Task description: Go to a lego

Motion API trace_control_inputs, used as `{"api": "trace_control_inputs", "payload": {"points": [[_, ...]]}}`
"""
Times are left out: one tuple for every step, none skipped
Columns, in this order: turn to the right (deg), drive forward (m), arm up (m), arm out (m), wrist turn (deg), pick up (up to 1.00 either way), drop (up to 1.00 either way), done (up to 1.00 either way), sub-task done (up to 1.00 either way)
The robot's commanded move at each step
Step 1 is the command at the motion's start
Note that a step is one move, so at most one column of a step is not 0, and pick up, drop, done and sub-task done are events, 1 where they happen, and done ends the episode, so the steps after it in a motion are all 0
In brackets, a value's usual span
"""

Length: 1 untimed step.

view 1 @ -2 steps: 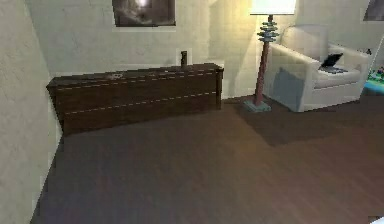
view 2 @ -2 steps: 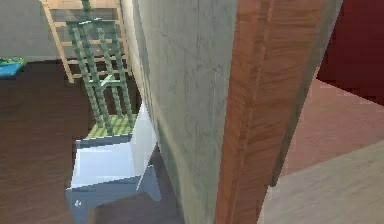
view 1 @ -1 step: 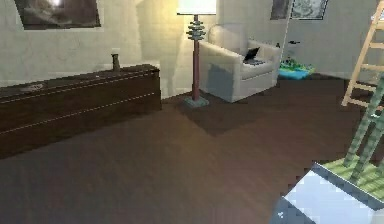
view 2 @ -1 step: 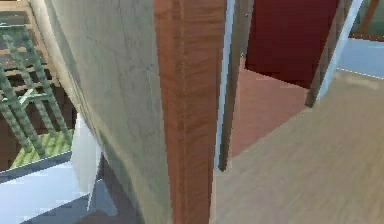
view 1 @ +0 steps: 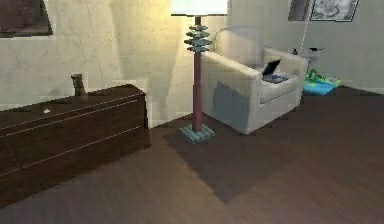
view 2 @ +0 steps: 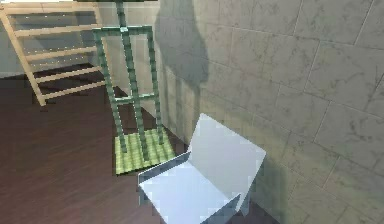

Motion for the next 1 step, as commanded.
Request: {"api": "trace_control_inputs", "payload": {"points": [[9.0,0.0,0.0,0.0,0.0,0.0,0.0,0.0,0.0]]}}
